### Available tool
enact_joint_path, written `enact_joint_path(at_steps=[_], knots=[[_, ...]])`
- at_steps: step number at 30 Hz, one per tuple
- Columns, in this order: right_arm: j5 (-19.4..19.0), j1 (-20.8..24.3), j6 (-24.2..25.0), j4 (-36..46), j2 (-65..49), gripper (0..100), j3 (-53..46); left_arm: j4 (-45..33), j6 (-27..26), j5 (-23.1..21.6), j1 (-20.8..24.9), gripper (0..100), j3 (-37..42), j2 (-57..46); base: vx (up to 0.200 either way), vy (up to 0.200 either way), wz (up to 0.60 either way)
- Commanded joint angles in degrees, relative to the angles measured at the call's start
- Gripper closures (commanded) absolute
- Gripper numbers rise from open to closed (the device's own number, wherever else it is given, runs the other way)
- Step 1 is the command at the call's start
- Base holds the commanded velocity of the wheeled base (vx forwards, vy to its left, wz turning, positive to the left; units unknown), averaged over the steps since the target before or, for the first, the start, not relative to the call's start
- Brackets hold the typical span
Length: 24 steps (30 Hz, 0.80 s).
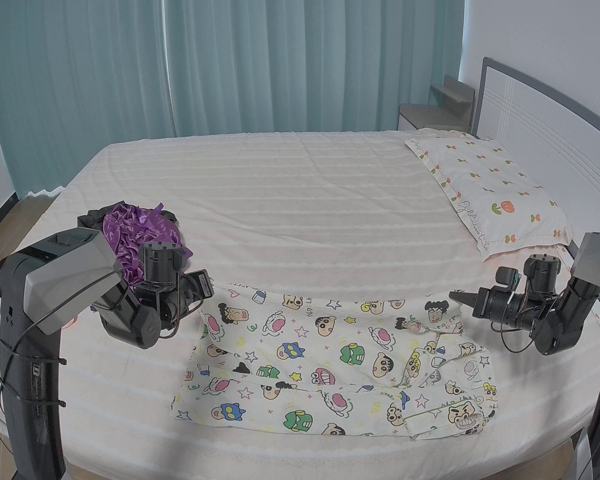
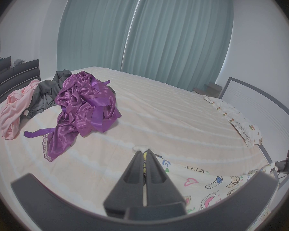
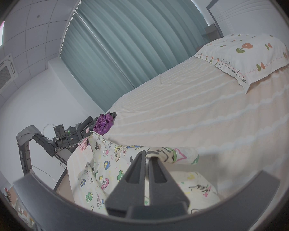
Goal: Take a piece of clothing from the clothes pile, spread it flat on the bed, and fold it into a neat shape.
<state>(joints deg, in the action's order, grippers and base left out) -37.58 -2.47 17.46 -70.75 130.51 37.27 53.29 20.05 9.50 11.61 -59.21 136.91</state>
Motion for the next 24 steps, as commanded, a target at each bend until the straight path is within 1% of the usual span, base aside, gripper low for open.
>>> enact_joint_path(at_steps=[1, 7, 8, 11, 13, 14, 16, 24], knots=[[-0.2, -0.1, -0.3, -2.3, -0.8, 100, -4.5, 3.1, -0.6, -0.1, 0.6, 100, 4.0, -0.2, 0.0, 0.0, 0.0], [-0.4, -1.0, -3.4, -4.7, -0.8, 100, -8.6, 8.7, -0.7, -0.1, 1.6, 100, 8.4, -0.3, 0.0, 0.0, 0.0], [-0.4, -1.0, -3.4, -4.7, -0.8, 100, -8.6, 8.7, -0.7, -0.1, 1.6, 100, 8.4, -0.3, 0.0, 0.0, 0.0], [-0.7, -1.2, -4.9, -7.1, -0.4, 100, -11.5, 12.5, -0.7, -0.1, 2.2, 100, 11.6, -0.3, 0.0, 0.0, 0.0], [-1.1, -1.3, -5.2, -7.9, -0.3, 100, -12.4, 13.6, -0.7, -0.1, 2.3, 100, 12.5, -0.3, 0.0, 0.0, 0.0], [-1.5, -1.6, -5.6, -9.8, -0.3, 100, -14.4, 15.6, -0.7, -0.1, 2.4, 100, 14.0, -0.4, 0.0, 0.0, 0.0], [-1.5, -1.7, -5.9, -11.2, -0.2, 100, -15.6, 16.9, -0.7, -0.1, 2.4, 100, 15.2, -0.4, 0.0, 0.0, 0.0], [-1.7, -2.5, -6.5, -16.8, 1.1, 100, -20.6, 20.6, -0.6, -0.2, 2.4, 100, 20.4, -1.6, 0.0, 0.0, 0.0]])
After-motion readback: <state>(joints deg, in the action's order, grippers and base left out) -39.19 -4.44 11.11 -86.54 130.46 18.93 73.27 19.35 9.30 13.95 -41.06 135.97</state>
